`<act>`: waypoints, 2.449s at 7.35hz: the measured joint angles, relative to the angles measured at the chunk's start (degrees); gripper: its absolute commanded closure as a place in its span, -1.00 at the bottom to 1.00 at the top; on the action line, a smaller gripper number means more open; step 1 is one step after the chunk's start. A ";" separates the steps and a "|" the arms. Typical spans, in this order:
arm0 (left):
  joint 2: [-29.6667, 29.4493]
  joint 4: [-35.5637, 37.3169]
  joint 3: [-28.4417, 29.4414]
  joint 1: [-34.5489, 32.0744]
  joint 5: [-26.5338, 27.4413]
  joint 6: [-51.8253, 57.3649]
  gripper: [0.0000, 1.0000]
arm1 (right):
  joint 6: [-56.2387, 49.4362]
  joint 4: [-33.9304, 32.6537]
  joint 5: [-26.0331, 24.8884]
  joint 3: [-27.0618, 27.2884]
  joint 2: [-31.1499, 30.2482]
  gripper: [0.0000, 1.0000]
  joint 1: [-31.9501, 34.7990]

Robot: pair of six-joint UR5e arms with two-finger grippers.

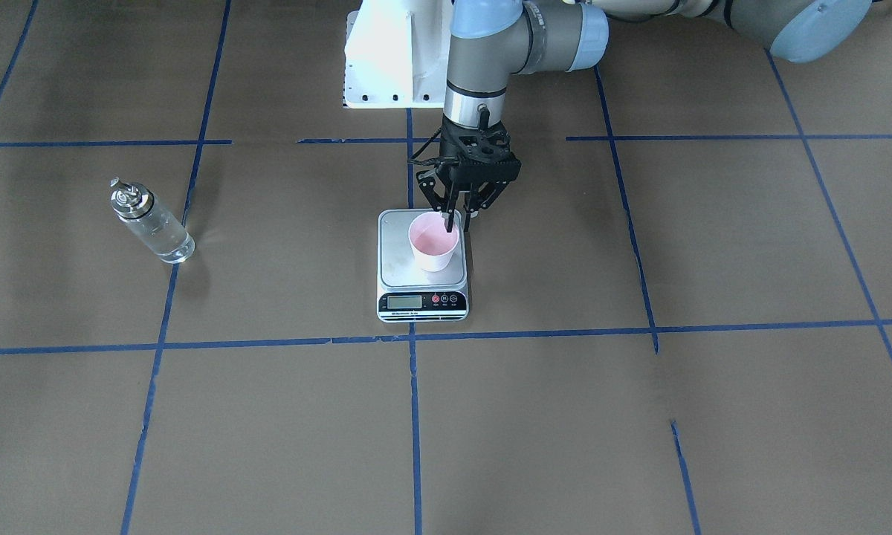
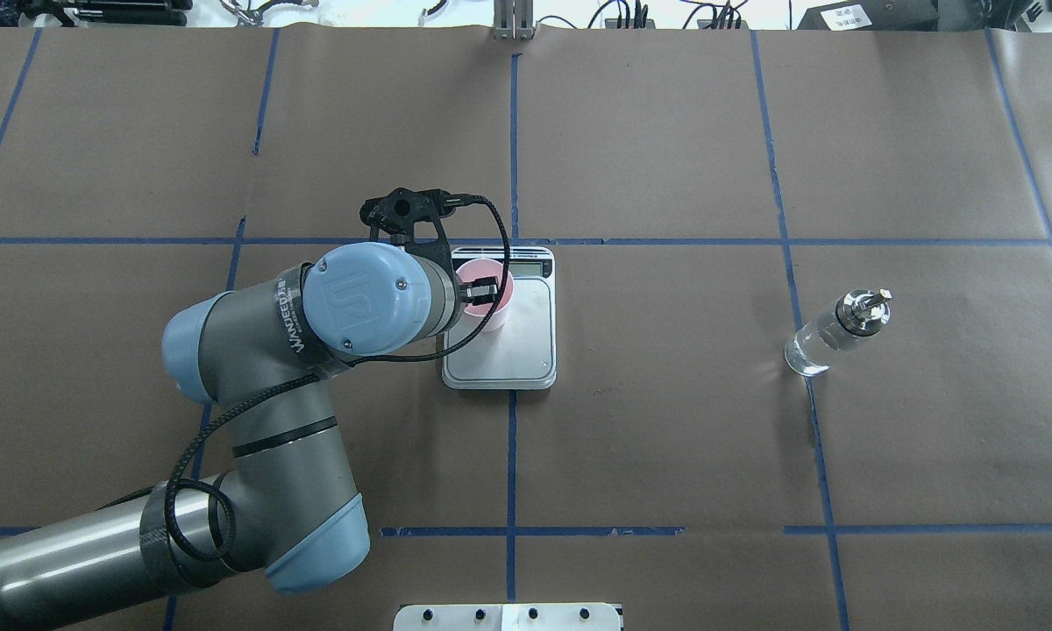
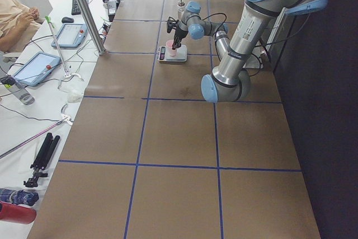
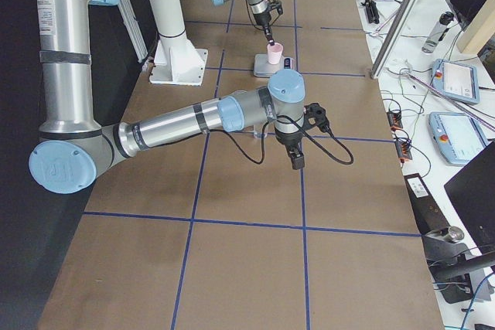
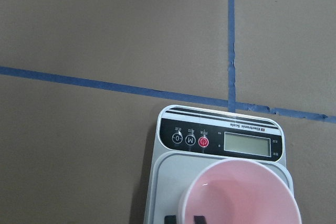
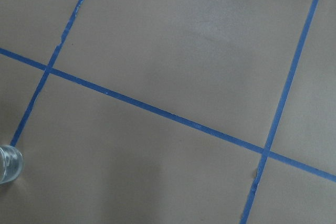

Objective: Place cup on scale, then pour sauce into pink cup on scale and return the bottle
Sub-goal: 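Carry the pink cup with the left gripper onto the scale, then release the cup and withdraw the left gripper while the right arm reaches out, then lower the right gripper to the glass sauce bottle and grasp it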

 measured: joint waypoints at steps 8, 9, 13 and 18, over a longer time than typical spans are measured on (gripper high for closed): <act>29.22 4.26 -24.59 -30.52 -25.00 57.52 -1.00 | 43.51 15.59 -6.70 13.43 1.98 -1.00 -20.67; 33.38 4.06 -21.81 -38.97 -29.99 65.08 -1.00 | 49.20 14.15 -11.69 17.05 2.18 -1.00 -25.52; 41.11 -1.11 0.00 -55.45 -40.20 77.49 -1.00 | 62.25 12.44 -32.54 27.14 -2.78 -1.00 -41.05; 45.86 1.79 2.57 -64.23 -44.45 80.64 -1.00 | 63.00 28.86 -43.53 28.25 -16.74 -1.00 -46.56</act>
